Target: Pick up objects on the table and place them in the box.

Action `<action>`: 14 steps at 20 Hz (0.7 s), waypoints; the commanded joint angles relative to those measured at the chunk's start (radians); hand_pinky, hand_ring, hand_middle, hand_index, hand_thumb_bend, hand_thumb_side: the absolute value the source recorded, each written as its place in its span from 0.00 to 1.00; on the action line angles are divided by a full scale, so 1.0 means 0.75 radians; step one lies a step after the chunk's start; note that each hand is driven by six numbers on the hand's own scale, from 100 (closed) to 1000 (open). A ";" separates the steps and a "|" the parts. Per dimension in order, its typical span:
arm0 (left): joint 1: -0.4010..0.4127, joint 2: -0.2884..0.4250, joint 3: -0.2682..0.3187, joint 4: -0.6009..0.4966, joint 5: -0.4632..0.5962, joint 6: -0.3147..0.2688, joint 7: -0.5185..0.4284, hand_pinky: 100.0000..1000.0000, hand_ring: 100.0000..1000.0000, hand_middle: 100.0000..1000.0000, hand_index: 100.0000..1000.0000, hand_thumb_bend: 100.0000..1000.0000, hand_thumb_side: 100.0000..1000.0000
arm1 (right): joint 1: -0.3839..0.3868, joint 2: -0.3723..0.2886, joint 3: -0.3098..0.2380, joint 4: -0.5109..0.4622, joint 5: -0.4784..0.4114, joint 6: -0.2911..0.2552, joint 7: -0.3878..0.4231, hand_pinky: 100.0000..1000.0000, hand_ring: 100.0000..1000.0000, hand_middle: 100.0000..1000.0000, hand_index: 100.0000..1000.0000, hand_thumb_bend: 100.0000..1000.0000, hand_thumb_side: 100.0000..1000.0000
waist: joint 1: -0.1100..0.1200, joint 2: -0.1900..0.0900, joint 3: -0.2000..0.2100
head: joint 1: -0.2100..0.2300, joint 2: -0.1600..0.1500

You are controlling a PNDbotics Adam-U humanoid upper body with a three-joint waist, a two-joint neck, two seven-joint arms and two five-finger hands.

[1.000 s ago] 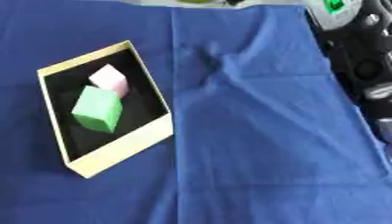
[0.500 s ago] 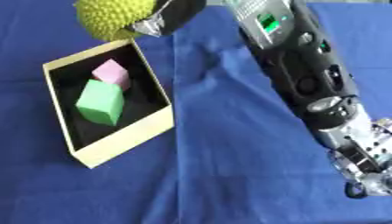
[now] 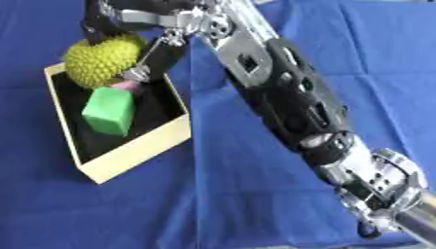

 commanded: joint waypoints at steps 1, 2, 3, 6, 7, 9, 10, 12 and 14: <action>-0.007 0.034 0.007 -0.023 0.001 0.001 -0.004 0.69 0.79 0.74 0.80 0.15 0.51 | -0.008 0.020 0.003 0.059 0.030 -0.030 0.000 0.69 0.51 0.17 0.45 0.00 0.00 | 0.006 -0.025 0.005 | -0.004 -0.003; -0.007 0.033 0.008 -0.023 0.002 0.002 -0.006 0.69 0.79 0.74 0.80 0.14 0.51 | -0.003 0.024 0.004 0.076 0.028 -0.037 0.002 0.69 0.52 0.17 0.46 0.00 0.00 | 0.005 -0.024 0.005 | -0.005 -0.003; -0.006 0.032 0.008 -0.023 0.004 0.004 -0.007 0.69 0.79 0.74 0.80 0.14 0.51 | 0.001 0.027 0.004 0.087 0.026 -0.042 0.005 0.70 0.52 0.18 0.46 0.00 0.00 | 0.005 -0.023 0.005 | -0.005 -0.003; -0.006 0.029 0.008 -0.023 0.008 0.007 -0.010 0.68 0.80 0.74 0.80 0.14 0.51 | 0.006 0.030 0.008 0.101 0.025 -0.057 0.020 0.72 0.56 0.25 0.52 0.00 0.00 | 0.005 -0.021 0.004 | -0.001 -0.002; -0.006 0.028 0.007 -0.023 0.009 0.009 -0.011 0.68 0.80 0.74 0.80 0.14 0.51 | 0.007 0.030 0.011 0.107 0.030 -0.065 0.028 0.72 0.59 0.29 0.55 0.00 0.00 | 0.005 -0.021 0.004 | -0.001 -0.003; -0.006 0.026 0.006 -0.023 0.011 0.012 -0.014 0.68 0.80 0.74 0.80 0.14 0.52 | 0.011 0.032 0.018 0.120 0.041 -0.084 0.050 0.73 0.66 0.40 0.63 0.00 0.00 | 0.005 -0.021 0.004 | -0.002 -0.003; -0.006 0.026 0.006 -0.023 0.012 0.013 -0.015 0.68 0.80 0.74 0.80 0.14 0.52 | 0.012 0.033 0.018 0.125 0.045 -0.095 0.064 0.74 0.71 0.46 0.68 0.00 0.00 | 0.005 -0.021 0.004 | -0.002 -0.003; -0.004 0.024 0.007 -0.023 0.014 0.016 -0.017 0.68 0.80 0.74 0.80 0.14 0.52 | 0.015 0.032 0.019 0.130 0.052 -0.121 0.100 0.78 0.81 0.61 0.79 0.00 0.00 | 0.005 -0.021 0.003 | -0.001 -0.003; -0.005 0.023 0.006 -0.023 0.015 0.018 -0.019 0.68 0.80 0.74 0.80 0.14 0.52 | 0.016 0.032 0.015 0.130 0.048 -0.145 0.136 0.85 0.89 0.74 0.87 0.00 0.03 | 0.005 -0.022 0.002 | 0.001 -0.005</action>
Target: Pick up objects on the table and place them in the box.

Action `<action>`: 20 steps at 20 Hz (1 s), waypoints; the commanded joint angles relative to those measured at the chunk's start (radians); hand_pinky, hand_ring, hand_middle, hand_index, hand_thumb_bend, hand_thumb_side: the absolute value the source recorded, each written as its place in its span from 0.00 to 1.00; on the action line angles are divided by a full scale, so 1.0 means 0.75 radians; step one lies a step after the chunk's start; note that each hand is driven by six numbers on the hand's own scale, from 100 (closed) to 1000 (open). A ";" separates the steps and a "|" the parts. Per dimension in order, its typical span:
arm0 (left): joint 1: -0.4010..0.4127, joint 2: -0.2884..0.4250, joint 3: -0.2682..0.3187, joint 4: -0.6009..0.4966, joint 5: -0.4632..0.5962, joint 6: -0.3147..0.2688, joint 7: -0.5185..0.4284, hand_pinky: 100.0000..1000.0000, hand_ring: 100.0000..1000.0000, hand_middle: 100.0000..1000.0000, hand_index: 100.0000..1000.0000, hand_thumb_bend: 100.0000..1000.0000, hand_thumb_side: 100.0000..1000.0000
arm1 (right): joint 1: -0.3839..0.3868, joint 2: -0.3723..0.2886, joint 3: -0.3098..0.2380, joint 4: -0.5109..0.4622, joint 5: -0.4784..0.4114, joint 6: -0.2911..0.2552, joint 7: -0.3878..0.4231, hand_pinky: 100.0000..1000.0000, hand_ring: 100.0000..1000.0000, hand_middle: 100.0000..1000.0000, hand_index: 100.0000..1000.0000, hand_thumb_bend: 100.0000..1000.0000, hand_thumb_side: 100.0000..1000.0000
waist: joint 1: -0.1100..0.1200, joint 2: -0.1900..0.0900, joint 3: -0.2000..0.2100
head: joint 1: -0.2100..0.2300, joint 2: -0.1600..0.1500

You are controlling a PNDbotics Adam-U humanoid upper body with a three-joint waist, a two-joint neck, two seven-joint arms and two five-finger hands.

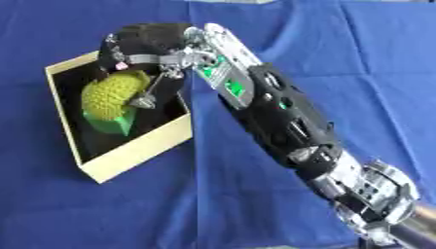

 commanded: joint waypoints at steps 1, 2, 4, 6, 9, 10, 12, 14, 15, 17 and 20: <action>-0.010 0.024 0.006 -0.023 0.008 0.005 -0.006 0.68 0.80 0.74 0.80 0.14 0.52 | -0.015 -0.001 -0.010 -0.010 0.000 -0.088 0.105 0.88 0.95 0.77 0.90 0.00 0.14 | 0.008 -0.024 0.000 | 0.001 -0.005; -0.010 0.024 0.006 -0.023 0.008 0.005 -0.007 0.68 0.80 0.74 0.80 0.14 0.52 | -0.014 -0.002 -0.013 -0.015 -0.002 -0.091 0.113 0.90 0.97 0.80 0.93 0.00 0.30 | 0.008 -0.024 0.000 | 0.002 -0.005; -0.010 0.024 0.006 -0.023 0.008 0.006 -0.007 0.68 0.80 0.74 0.80 0.14 0.52 | -0.013 -0.006 -0.020 -0.027 -0.003 -0.095 0.121 0.91 0.99 0.81 0.94 0.00 0.44 | 0.008 -0.024 -0.001 | 0.002 -0.004; -0.010 0.025 0.006 -0.023 0.009 0.007 -0.008 0.68 0.80 0.74 0.80 0.14 0.52 | -0.014 -0.012 -0.029 -0.046 0.012 -0.094 0.117 0.92 0.99 0.82 0.95 0.00 0.47 | 0.009 -0.025 -0.001 | 0.003 -0.005; -0.010 0.025 0.006 -0.023 0.009 0.007 -0.007 0.68 0.80 0.74 0.80 0.14 0.52 | -0.013 -0.020 -0.042 -0.070 0.037 -0.088 0.092 0.92 0.99 0.81 0.96 0.00 0.48 | 0.010 -0.027 -0.003 | 0.004 -0.005; -0.010 0.025 0.005 -0.023 0.009 0.007 -0.007 0.68 0.80 0.74 0.80 0.14 0.52 | -0.012 -0.022 -0.046 -0.077 0.037 -0.085 0.083 0.92 0.99 0.81 0.96 0.00 0.47 | 0.010 -0.028 -0.004 | 0.005 -0.005; -0.010 0.025 0.005 -0.023 0.009 0.007 -0.007 0.68 0.80 0.74 0.80 0.14 0.51 | -0.016 -0.030 -0.057 -0.102 0.027 -0.074 0.062 0.92 0.99 0.80 0.96 0.00 0.45 | 0.011 -0.030 -0.006 | 0.006 -0.004; -0.011 0.025 0.005 -0.023 0.009 0.006 -0.006 0.68 0.80 0.74 0.80 0.15 0.51 | -0.022 -0.043 -0.066 -0.135 0.005 -0.064 0.049 0.92 0.99 0.80 0.96 0.00 0.43 | 0.012 -0.032 -0.008 | 0.008 -0.005; -0.011 0.024 0.006 -0.023 0.009 0.005 -0.004 0.68 0.80 0.74 0.80 0.15 0.51 | -0.025 -0.051 -0.072 -0.156 -0.013 -0.057 0.043 0.92 0.98 0.79 0.96 0.00 0.42 | 0.012 -0.033 -0.009 | 0.010 -0.005; -0.011 0.024 0.006 -0.023 0.008 0.005 -0.001 0.68 0.80 0.74 0.80 0.15 0.51 | -0.032 -0.067 -0.083 -0.197 -0.055 -0.039 0.039 0.91 0.98 0.79 0.96 0.00 0.40 | 0.014 -0.035 -0.011 | 0.011 -0.007; -0.010 0.024 0.005 -0.023 0.008 0.006 0.001 0.68 0.80 0.74 0.80 0.15 0.51 | -0.038 -0.089 -0.104 -0.255 -0.138 -0.003 0.037 0.91 0.97 0.77 0.95 0.00 0.39 | 0.016 -0.039 -0.014 | 0.012 -0.009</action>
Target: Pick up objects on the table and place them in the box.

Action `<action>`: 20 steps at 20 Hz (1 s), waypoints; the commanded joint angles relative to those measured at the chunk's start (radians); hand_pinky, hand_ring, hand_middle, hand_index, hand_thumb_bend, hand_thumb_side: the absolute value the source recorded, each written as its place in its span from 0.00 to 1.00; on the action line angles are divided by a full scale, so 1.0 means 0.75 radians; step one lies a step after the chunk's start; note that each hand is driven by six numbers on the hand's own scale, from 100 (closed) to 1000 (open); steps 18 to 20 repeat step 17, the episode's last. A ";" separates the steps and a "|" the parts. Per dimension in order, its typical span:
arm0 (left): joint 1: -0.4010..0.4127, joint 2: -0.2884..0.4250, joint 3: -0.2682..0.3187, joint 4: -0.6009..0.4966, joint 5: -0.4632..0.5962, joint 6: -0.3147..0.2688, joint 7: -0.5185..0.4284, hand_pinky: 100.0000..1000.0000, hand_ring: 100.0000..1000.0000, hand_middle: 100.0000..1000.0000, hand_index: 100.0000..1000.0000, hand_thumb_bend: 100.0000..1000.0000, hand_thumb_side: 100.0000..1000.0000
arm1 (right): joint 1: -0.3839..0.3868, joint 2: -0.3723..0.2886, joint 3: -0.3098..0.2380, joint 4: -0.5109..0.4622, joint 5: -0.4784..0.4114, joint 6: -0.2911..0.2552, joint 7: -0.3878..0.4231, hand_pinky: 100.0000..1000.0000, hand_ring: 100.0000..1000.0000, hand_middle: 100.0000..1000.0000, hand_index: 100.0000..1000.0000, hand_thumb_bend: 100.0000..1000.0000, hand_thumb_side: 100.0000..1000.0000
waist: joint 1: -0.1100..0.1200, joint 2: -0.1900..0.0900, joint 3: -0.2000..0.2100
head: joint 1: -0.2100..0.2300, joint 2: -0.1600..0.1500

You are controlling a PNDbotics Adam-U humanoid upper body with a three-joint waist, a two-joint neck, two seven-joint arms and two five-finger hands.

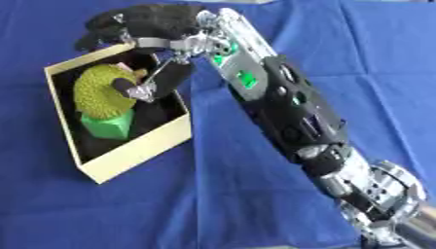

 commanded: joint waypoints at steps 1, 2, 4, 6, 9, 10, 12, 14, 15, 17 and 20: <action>-0.012 0.024 0.006 -0.023 0.003 -0.001 0.007 0.68 0.79 0.74 0.80 0.15 0.51 | -0.034 -0.040 -0.032 -0.083 -0.093 0.006 0.032 0.91 0.97 0.76 0.95 0.00 0.39 | 0.011 -0.037 -0.001 | 0.004 -0.010; -0.013 0.023 0.006 -0.023 0.004 -0.003 0.010 0.68 0.80 0.74 0.80 0.15 0.51 | -0.036 -0.050 -0.043 -0.101 -0.135 0.023 0.030 0.91 0.96 0.76 0.94 0.00 0.38 | 0.012 -0.038 -0.001 | 0.006 -0.009; -0.013 0.023 0.009 -0.023 0.005 -0.007 0.019 0.68 0.79 0.74 0.80 0.16 0.50 | -0.041 -0.080 -0.070 -0.143 -0.244 0.064 0.027 0.90 0.96 0.74 0.94 0.00 0.37 | 0.012 -0.040 -0.003 | 0.011 -0.008; -0.010 0.022 0.010 -0.023 0.005 -0.008 0.030 0.68 0.80 0.74 0.80 0.16 0.50 | -0.045 -0.117 -0.107 -0.186 -0.385 0.129 0.021 0.89 0.94 0.72 0.92 0.00 0.35 | 0.011 -0.043 -0.007 | 0.020 -0.007; -0.005 0.018 0.012 -0.023 0.005 -0.003 0.039 0.68 0.80 0.74 0.80 0.16 0.51 | -0.043 -0.194 -0.179 -0.241 -0.676 0.275 -0.032 0.87 0.91 0.66 0.88 0.00 0.38 | 0.010 -0.046 -0.017 | 0.051 -0.008; -0.002 0.017 0.013 -0.023 0.005 0.000 0.042 0.68 0.80 0.74 0.80 0.16 0.51 | -0.038 -0.234 -0.203 -0.258 -0.800 0.332 -0.068 0.87 0.91 0.65 0.86 0.00 0.41 | 0.010 -0.048 -0.023 | 0.065 -0.010; 0.004 0.017 0.016 -0.023 0.005 0.007 0.049 0.68 0.80 0.75 0.80 0.16 0.51 | -0.026 -0.317 -0.243 -0.295 -1.017 0.418 -0.145 0.87 0.90 0.63 0.82 0.00 0.47 | 0.009 -0.051 -0.034 | 0.087 -0.013; 0.013 0.018 0.020 -0.023 0.003 0.016 0.055 0.68 0.81 0.75 0.80 0.15 0.52 | -0.001 -0.412 -0.278 -0.346 -1.192 0.456 -0.232 0.86 0.89 0.63 0.80 0.00 0.54 | 0.010 -0.052 -0.048 | 0.109 -0.017; 0.016 0.019 0.022 -0.023 0.003 0.021 0.057 0.68 0.81 0.75 0.80 0.15 0.53 | 0.017 -0.461 -0.291 -0.378 -1.265 0.465 -0.277 0.86 0.88 0.63 0.80 0.00 0.54 | 0.011 -0.051 -0.055 | 0.119 -0.018; 0.023 0.018 0.027 -0.023 0.003 0.032 0.064 0.68 0.81 0.75 0.80 0.15 0.53 | 0.066 -0.558 -0.318 -0.449 -1.380 0.467 -0.370 0.86 0.87 0.63 0.80 0.00 0.55 | 0.015 -0.049 -0.069 | 0.141 -0.014; 0.023 0.018 0.027 -0.023 0.003 0.032 0.064 0.68 0.81 0.75 0.80 0.15 0.53 | 0.066 -0.558 -0.318 -0.449 -1.380 0.467 -0.370 0.86 0.87 0.63 0.80 0.00 0.55 | 0.015 -0.049 -0.069 | 0.141 -0.014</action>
